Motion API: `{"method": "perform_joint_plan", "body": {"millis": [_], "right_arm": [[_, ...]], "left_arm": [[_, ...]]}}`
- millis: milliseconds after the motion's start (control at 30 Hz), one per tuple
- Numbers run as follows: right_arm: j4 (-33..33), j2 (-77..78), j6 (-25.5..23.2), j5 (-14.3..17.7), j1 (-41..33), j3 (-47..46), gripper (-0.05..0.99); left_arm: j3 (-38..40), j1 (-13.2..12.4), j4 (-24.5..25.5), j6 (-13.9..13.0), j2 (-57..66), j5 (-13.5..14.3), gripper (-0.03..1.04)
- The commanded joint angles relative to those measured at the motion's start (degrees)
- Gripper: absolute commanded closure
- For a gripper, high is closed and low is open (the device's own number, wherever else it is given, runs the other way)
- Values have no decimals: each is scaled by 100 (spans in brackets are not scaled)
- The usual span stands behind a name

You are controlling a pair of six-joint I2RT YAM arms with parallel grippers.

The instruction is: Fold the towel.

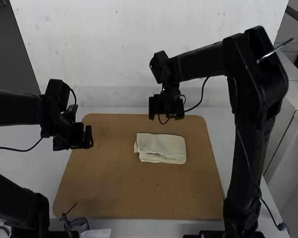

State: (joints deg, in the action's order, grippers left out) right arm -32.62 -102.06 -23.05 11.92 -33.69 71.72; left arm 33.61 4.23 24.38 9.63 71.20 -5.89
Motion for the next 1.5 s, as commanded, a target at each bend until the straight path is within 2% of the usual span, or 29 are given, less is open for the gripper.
{"method": "perform_joint_plan", "body": {"millis": [0, 233, 533, 833, 1000, 1300, 1467], "right_arm": [[335, 828, 239, 65, 539, -765, -3], [1390, 2929, 951, 47, 1787, -2664, -3], [1601, 6286, 1716, 47, 2763, -4536, -2], [1197, 8598, 1795, 100, 2903, -5274, -2], [1109, 10013, 2305, 117, 3035, -5634, -2], [1188, 10303, 2410, 82, 2974, -5643, -2], [1197, 10285, 2401, 82, 2974, -5652, -2]], "left_arm": [[208, -115, 32, -93, -212, -26, 1], [111, -124, 40, -93, -546, 114, 1], [-117, -133, 155, -93, -1363, 211, 1], [-205, -107, 410, -58, -2391, 325, 2], [-355, -71, 462, -40, -3130, 484, 2], [-337, -98, 673, 153, -4668, 492, 4], [-425, -238, 796, 162, -5520, 791, 4]]}}
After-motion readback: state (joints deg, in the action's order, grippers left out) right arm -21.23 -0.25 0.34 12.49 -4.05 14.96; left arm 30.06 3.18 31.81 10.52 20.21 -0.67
